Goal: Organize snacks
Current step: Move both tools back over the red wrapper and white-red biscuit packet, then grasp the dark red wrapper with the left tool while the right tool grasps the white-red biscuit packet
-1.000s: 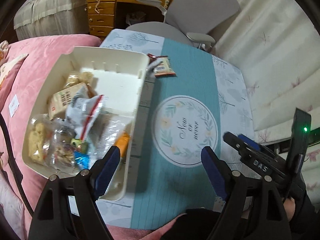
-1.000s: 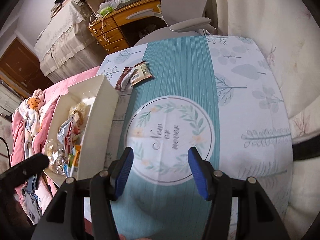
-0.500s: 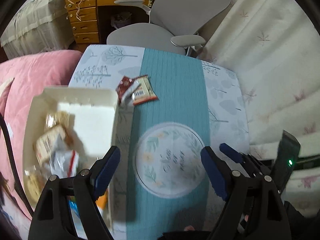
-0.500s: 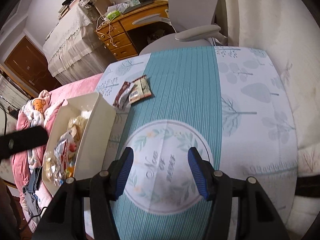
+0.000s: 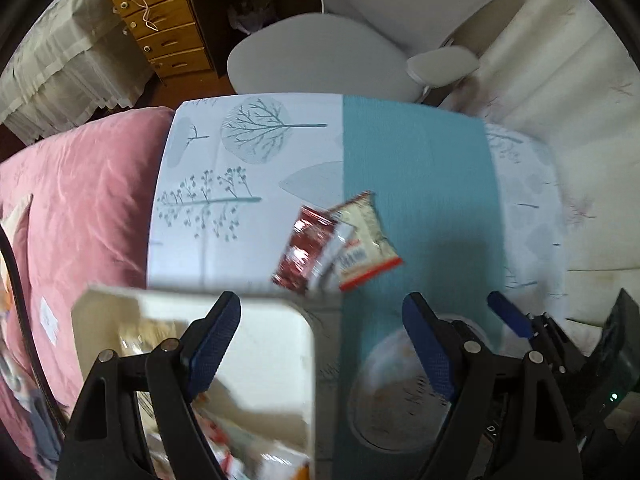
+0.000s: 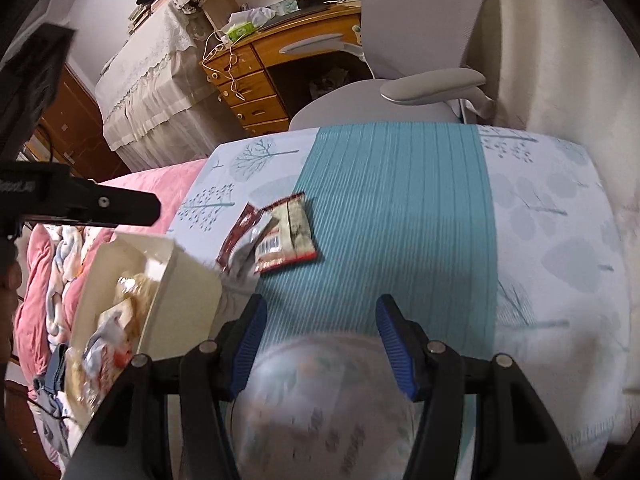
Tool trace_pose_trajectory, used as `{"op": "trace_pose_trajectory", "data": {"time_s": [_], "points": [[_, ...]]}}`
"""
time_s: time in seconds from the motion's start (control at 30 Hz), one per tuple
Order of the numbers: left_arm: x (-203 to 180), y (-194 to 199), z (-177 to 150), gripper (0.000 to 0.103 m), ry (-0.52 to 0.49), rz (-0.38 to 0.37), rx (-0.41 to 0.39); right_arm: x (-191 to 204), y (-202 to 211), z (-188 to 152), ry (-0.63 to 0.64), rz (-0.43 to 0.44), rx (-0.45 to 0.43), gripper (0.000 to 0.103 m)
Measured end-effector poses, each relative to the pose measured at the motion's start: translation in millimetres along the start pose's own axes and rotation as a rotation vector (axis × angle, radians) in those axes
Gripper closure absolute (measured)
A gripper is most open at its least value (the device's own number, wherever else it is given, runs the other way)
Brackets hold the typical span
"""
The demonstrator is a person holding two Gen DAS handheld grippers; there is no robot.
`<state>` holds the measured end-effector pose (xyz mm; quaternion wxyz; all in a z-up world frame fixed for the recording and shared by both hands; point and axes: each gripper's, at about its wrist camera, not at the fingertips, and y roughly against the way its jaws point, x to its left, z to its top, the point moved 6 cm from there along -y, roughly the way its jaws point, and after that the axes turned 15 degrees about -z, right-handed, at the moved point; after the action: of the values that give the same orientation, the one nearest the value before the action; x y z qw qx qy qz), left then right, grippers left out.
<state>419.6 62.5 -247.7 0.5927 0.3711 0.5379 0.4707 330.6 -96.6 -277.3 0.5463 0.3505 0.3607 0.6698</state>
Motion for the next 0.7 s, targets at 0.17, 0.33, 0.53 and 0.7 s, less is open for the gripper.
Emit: {"op": "trace_pose_trajectory", "data": {"time_s": [0.17,0.33,0.53,0.7], "points": [[18.7,-39.3,26.0,0.021,-0.011,0.033,0.111,14.9,-35.7,13.5,0.007,-0.002,0.008,0.046],[26.8,-72.5,40.1,0.021,-0.077,0.075,0.197,34.4,-59.9,19.5,0.076,-0.014,-0.018,0.045],[31.3,-101.8,42.1,0.021,-0.089,0.055,0.275,55.3,-75.7,17.6,0.187,-0.033,-0.058,0.042],[34.7,-118.9,42.5,0.029,-0.087,0.05,0.31,64.1,-84.8,17.2,0.227,-0.036,-0.086,0.041]]}}
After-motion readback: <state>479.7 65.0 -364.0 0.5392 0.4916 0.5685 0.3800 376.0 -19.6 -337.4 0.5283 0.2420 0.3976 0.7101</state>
